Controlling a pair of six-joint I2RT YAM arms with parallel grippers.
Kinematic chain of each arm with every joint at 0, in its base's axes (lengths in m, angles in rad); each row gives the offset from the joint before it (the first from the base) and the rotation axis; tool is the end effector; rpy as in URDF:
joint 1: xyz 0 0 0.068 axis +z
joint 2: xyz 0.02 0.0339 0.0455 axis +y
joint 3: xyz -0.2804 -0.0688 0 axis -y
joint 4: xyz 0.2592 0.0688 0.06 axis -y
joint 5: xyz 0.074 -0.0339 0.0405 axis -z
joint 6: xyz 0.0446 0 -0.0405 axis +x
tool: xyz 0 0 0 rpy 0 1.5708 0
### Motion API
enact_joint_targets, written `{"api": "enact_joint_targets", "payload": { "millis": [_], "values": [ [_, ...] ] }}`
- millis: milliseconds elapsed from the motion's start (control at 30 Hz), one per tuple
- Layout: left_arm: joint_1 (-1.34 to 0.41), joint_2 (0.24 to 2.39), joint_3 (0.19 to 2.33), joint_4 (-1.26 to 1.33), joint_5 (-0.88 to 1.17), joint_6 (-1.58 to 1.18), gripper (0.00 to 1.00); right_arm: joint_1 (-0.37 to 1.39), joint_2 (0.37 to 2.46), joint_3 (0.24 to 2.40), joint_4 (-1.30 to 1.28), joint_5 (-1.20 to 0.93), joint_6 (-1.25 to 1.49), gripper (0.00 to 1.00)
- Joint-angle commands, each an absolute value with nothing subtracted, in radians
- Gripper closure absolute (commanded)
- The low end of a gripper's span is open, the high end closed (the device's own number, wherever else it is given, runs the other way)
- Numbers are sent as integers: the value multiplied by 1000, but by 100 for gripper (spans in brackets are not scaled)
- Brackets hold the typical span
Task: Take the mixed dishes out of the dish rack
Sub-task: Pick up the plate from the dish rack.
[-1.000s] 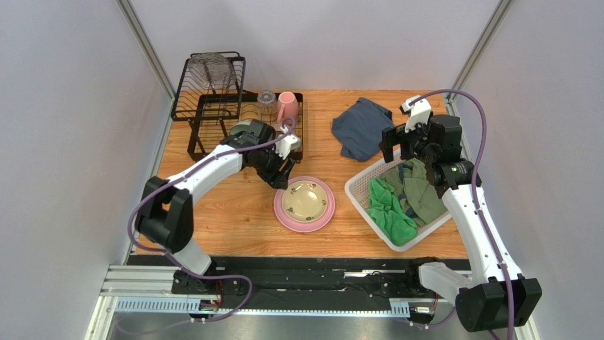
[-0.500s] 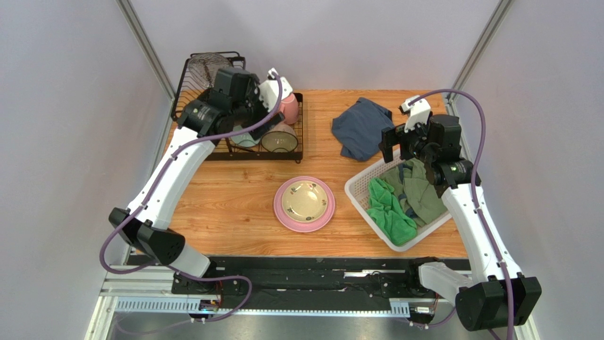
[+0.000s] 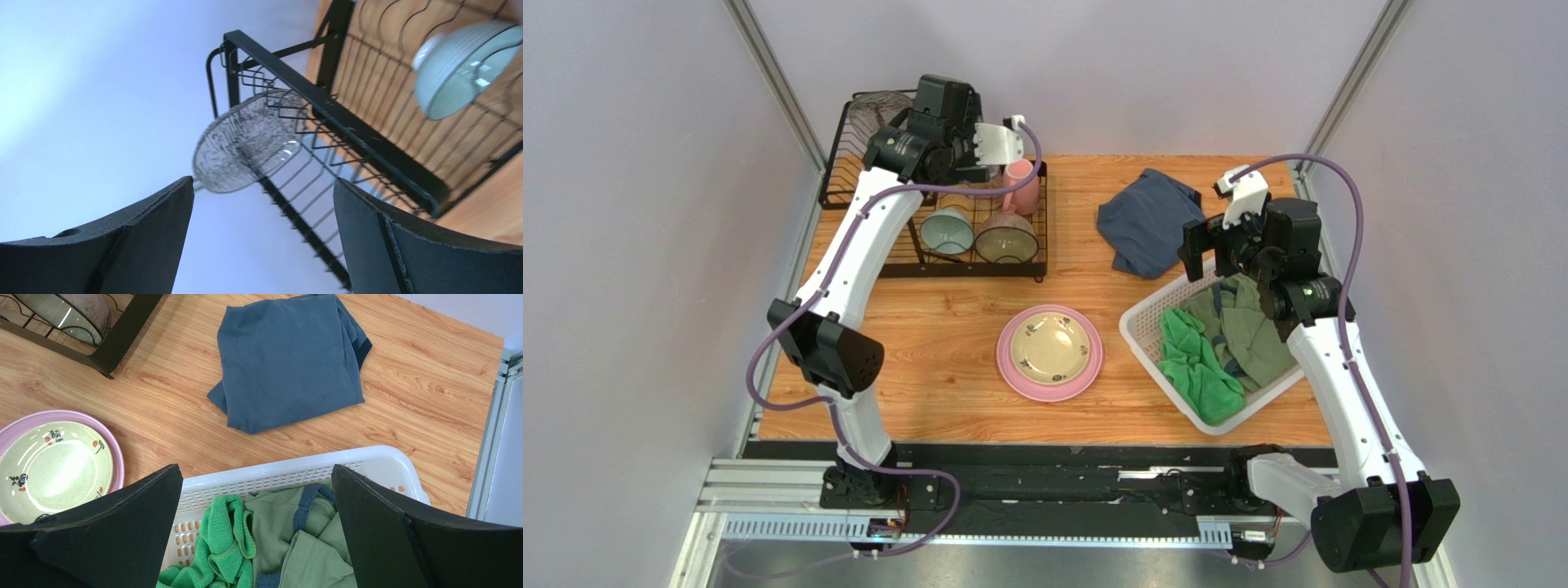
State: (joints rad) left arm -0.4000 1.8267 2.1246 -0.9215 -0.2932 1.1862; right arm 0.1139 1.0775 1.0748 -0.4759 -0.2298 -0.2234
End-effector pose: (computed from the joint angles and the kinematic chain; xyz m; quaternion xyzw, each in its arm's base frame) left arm 0.3881 -0.1501 0.4501 0.5806 0.6652 0.2929 0.3670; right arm 0.2480 0.0386 0.3657 -0.2012 0.8269 0.0696 0.5205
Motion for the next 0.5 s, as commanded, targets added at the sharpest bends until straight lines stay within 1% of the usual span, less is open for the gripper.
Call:
{"api": "enact_joint_targets", "payload": {
  "millis": [0, 200, 400, 467],
  "values": [
    [-388, 1890, 2204, -832, -422, 1420, 9, 115, 1051, 1121, -466, -244, -224, 1],
    [-380, 2012, 2247, -712, -540, 1636, 9, 115, 1058, 1121, -469, -248, -227, 1],
    [-356, 2158, 2436, -759, -586, 1706, 9, 115, 1063, 1121, -471, -247, -230, 1],
    [-344, 2175, 2444, -752, -594, 1729, 9, 115, 1065, 1121, -471, -247, -233, 1]
  ]
}}
